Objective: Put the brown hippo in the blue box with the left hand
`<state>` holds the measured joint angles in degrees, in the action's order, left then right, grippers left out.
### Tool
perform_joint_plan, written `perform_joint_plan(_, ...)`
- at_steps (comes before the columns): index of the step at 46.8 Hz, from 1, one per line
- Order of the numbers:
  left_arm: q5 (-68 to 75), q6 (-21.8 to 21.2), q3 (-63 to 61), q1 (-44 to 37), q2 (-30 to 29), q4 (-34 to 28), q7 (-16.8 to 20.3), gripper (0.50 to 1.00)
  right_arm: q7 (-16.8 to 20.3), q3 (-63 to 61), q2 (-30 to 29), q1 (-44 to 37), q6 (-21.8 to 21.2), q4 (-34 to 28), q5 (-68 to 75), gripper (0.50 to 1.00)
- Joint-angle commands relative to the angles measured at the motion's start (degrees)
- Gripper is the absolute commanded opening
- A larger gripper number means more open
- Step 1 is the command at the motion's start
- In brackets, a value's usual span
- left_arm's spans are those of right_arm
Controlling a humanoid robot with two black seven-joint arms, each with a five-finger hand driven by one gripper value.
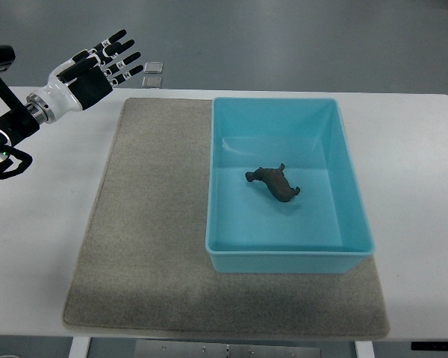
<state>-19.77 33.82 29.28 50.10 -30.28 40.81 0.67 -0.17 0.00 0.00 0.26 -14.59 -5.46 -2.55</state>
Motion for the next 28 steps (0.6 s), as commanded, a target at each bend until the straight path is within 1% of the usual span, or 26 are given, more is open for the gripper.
perform_joint_plan(1, 0.08, 0.02, 0.95, -0.36, 0.13, 0.06, -0.58, 1.000, 0.00, 0.00, 0.00, 0.01, 0.00, 0.01, 0.00, 0.936)
perform_joint_plan(28, 0.61, 0.37, 1.21, -1.68, -0.40, -0.47, -0.49, 1.000, 0.00, 0.00, 0.00, 0.01, 0.00, 0.01, 0.00, 0.936)
